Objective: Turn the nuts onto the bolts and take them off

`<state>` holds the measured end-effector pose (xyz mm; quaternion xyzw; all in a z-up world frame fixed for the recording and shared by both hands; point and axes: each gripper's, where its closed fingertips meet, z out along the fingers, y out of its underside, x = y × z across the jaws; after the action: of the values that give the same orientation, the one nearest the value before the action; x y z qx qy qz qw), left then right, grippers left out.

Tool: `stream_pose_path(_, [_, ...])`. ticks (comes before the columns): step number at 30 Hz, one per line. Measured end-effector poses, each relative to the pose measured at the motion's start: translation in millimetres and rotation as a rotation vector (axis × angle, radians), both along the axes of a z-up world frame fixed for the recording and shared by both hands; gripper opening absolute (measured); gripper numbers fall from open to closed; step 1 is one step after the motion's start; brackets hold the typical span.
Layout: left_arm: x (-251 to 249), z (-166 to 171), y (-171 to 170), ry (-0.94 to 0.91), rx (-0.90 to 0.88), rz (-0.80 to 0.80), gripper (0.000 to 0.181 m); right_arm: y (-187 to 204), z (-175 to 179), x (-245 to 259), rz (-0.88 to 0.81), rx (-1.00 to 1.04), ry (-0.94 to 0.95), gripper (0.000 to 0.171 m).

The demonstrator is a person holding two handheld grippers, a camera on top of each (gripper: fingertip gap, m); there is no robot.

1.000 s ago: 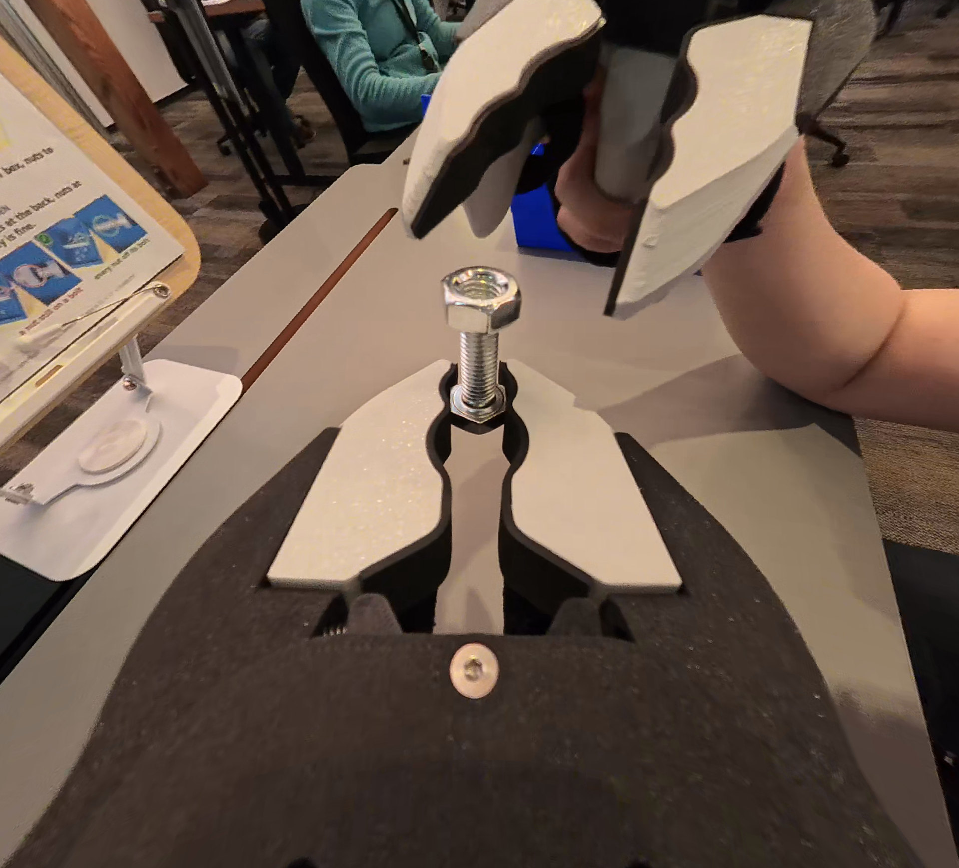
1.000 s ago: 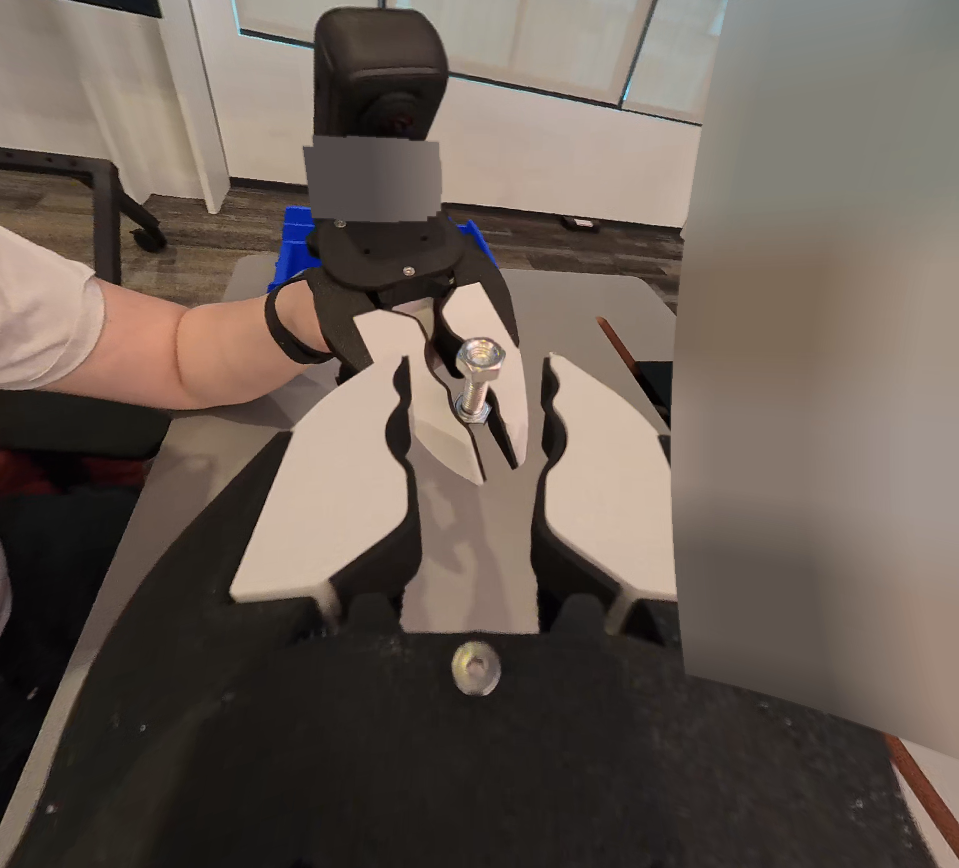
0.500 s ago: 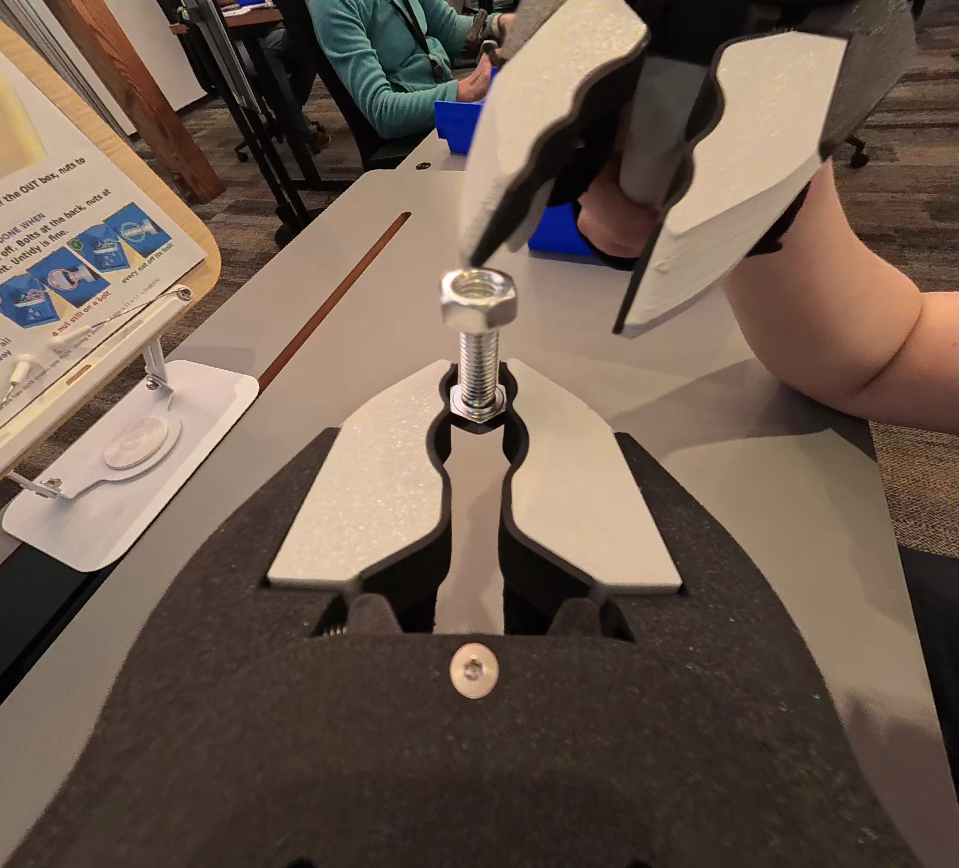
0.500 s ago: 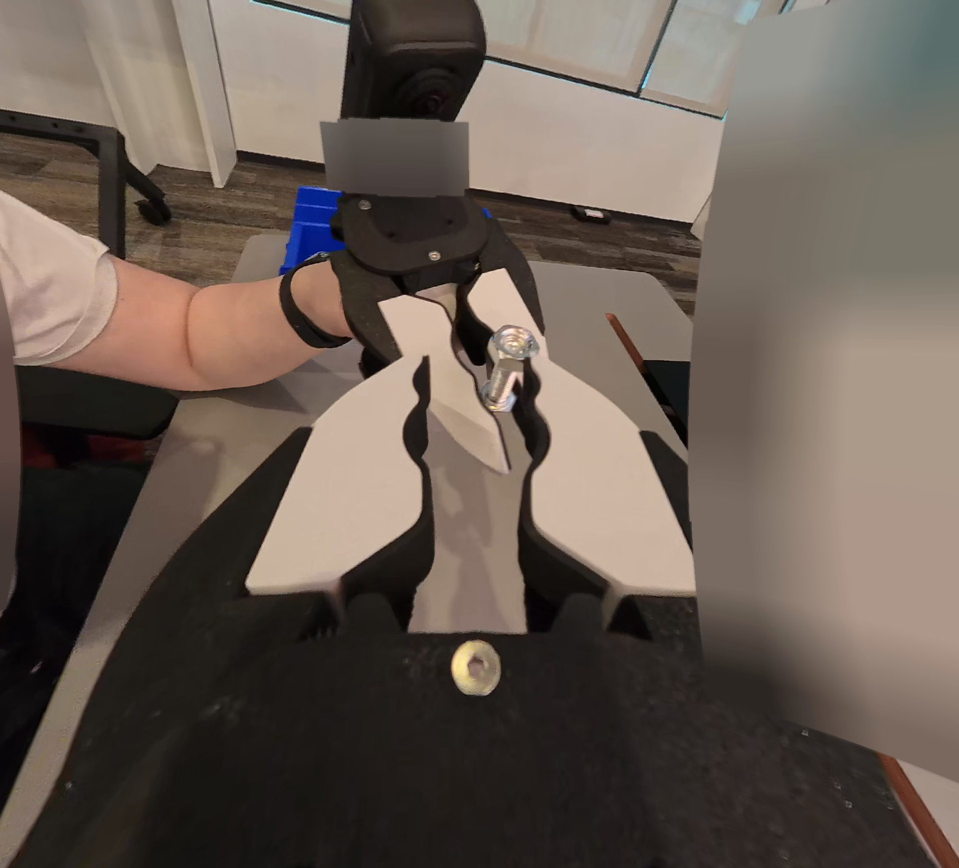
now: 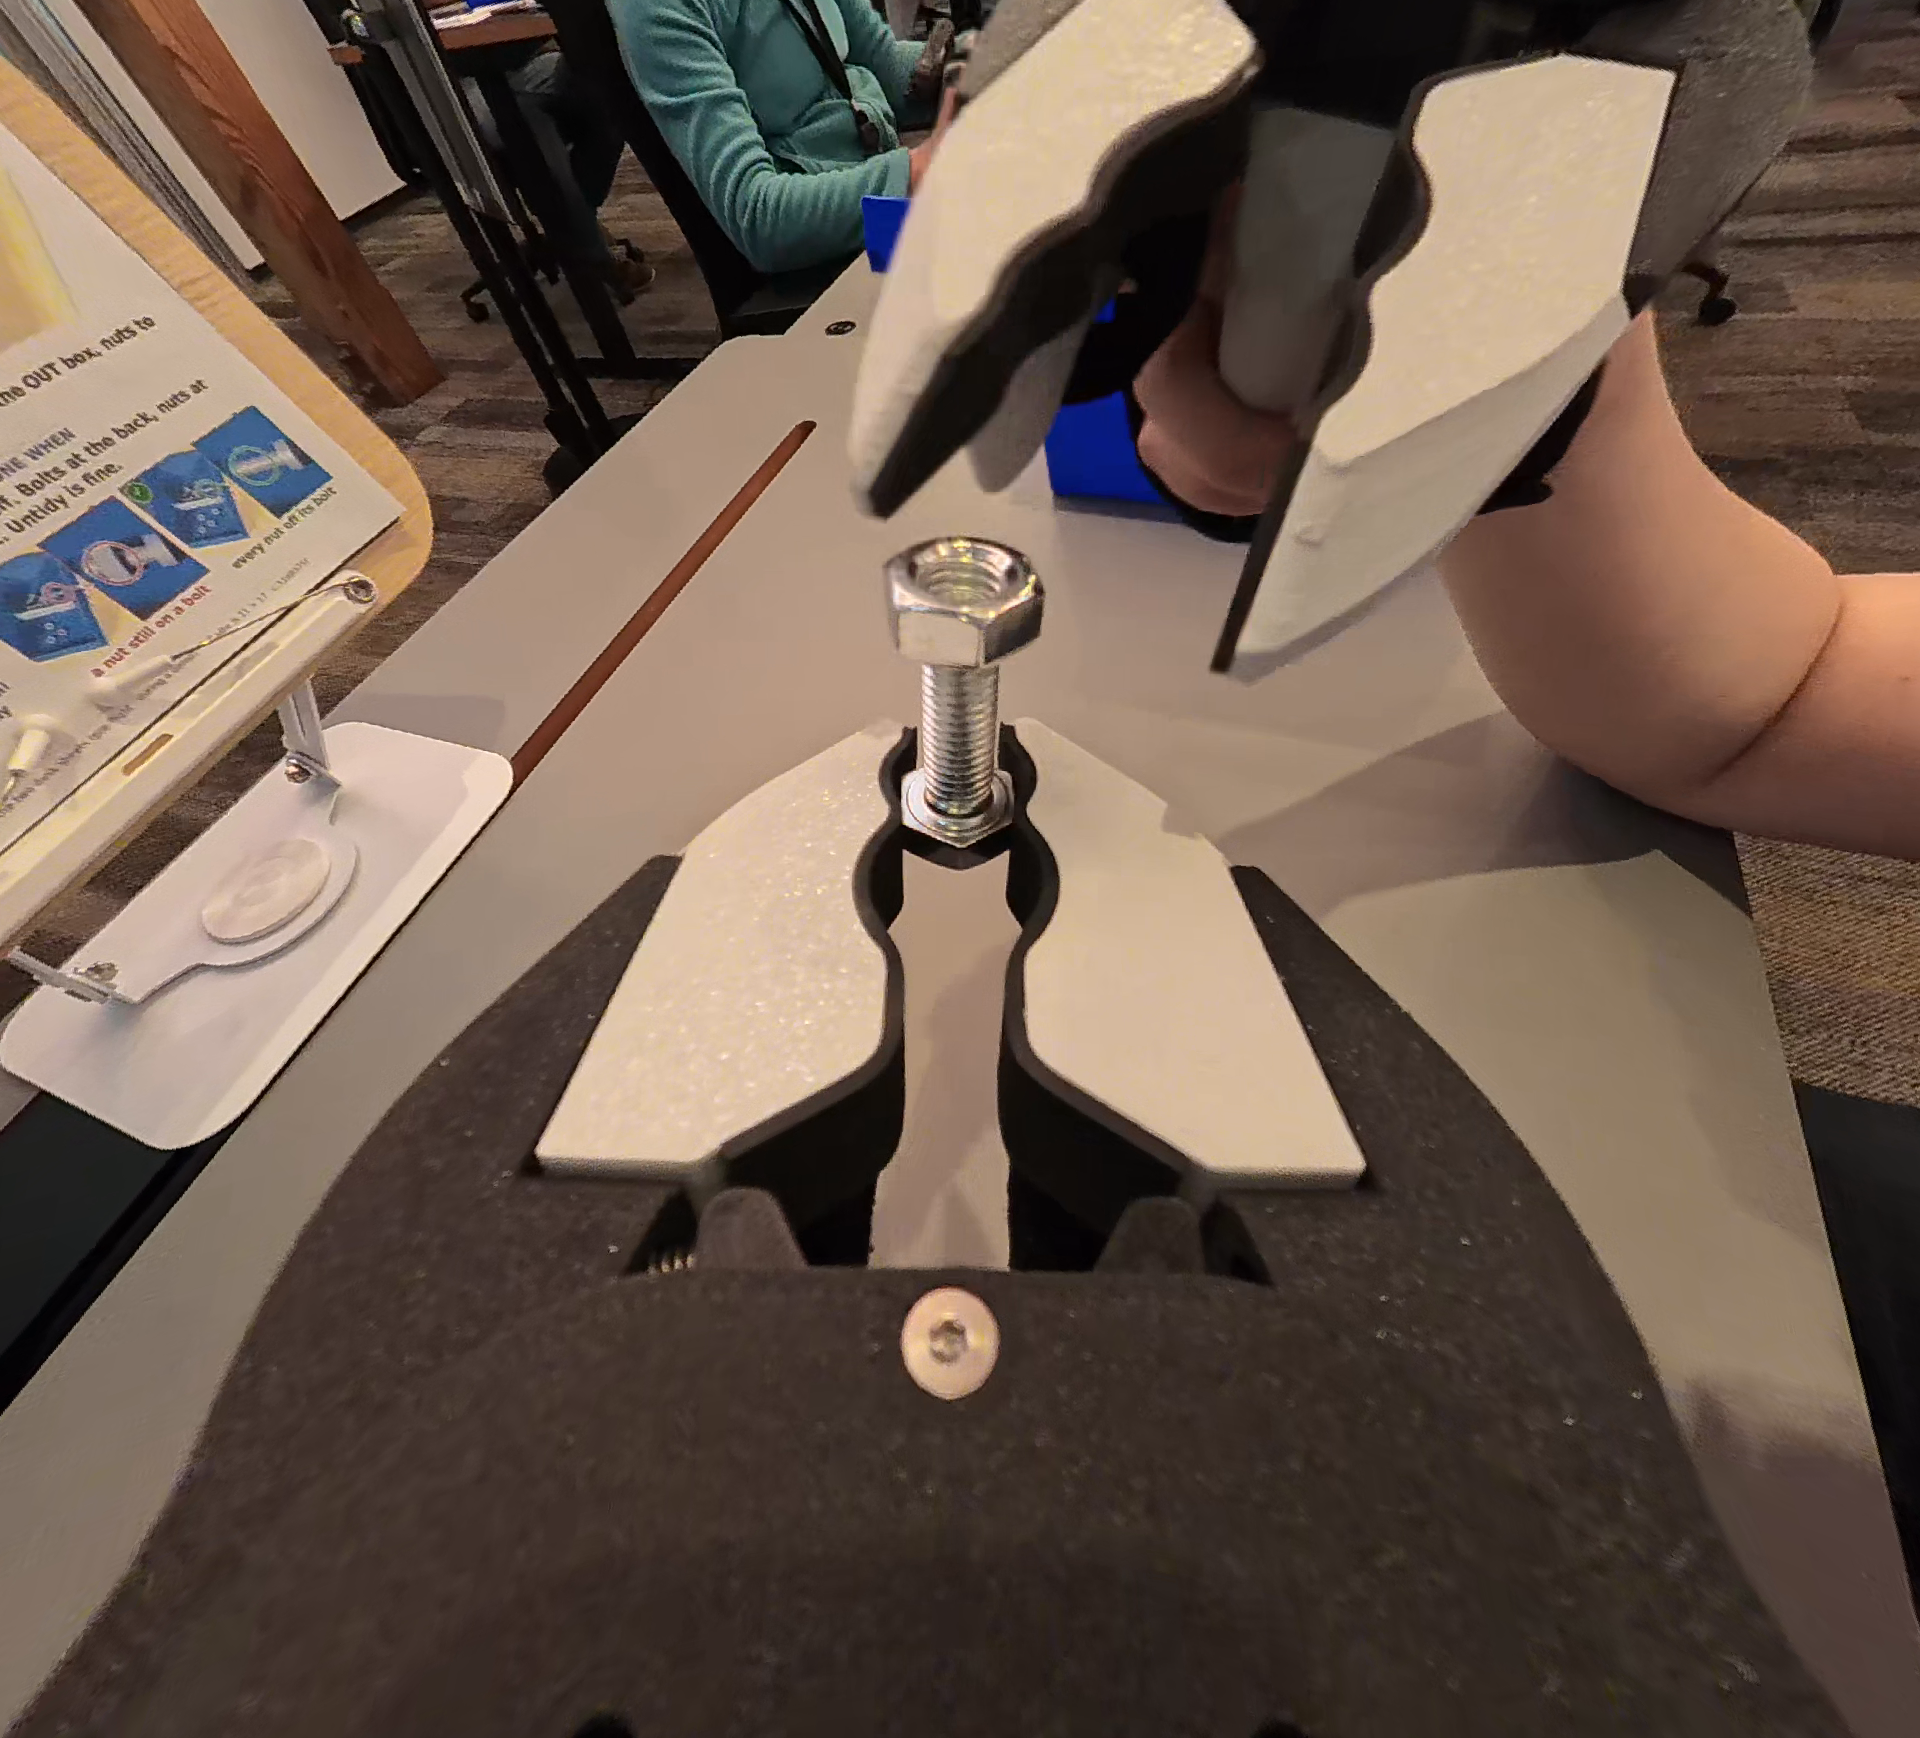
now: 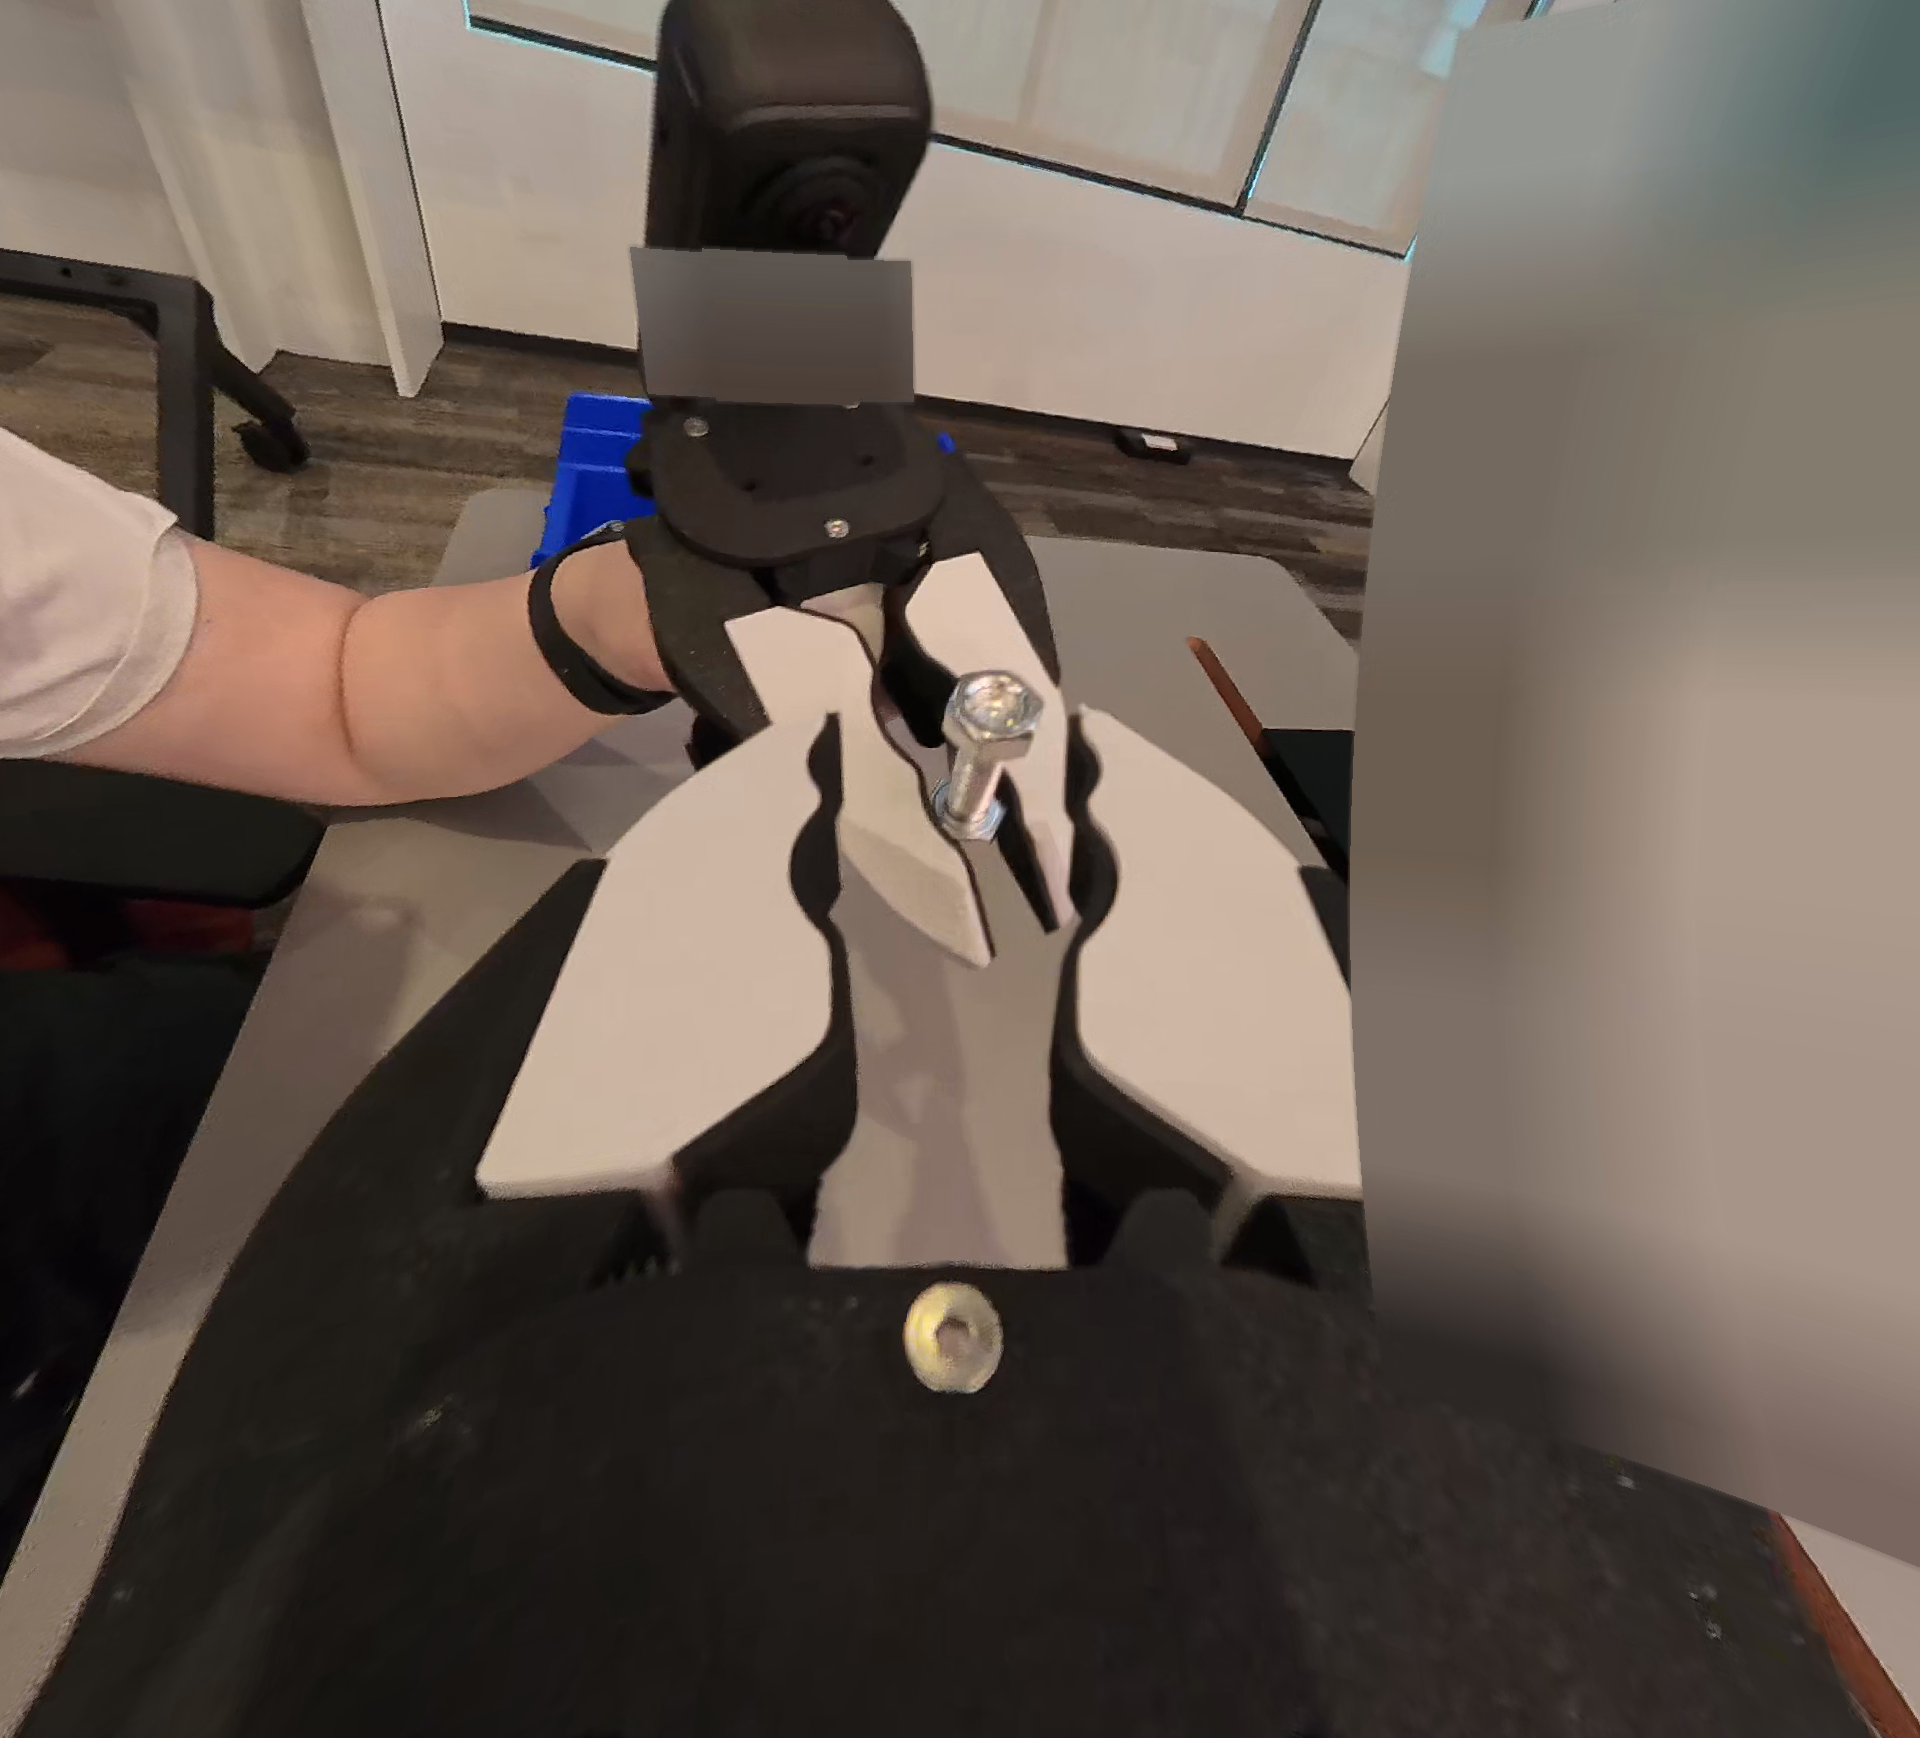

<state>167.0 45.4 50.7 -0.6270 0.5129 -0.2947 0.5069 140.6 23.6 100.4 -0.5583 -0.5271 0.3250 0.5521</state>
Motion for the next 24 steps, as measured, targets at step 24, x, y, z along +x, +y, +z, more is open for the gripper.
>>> stream_pose_path(24, [0, 0, -1, -0.004, -0.002, -0.002, 0.015, -8, 7, 5, 0.028, -0.015, 0.024, 0.033])
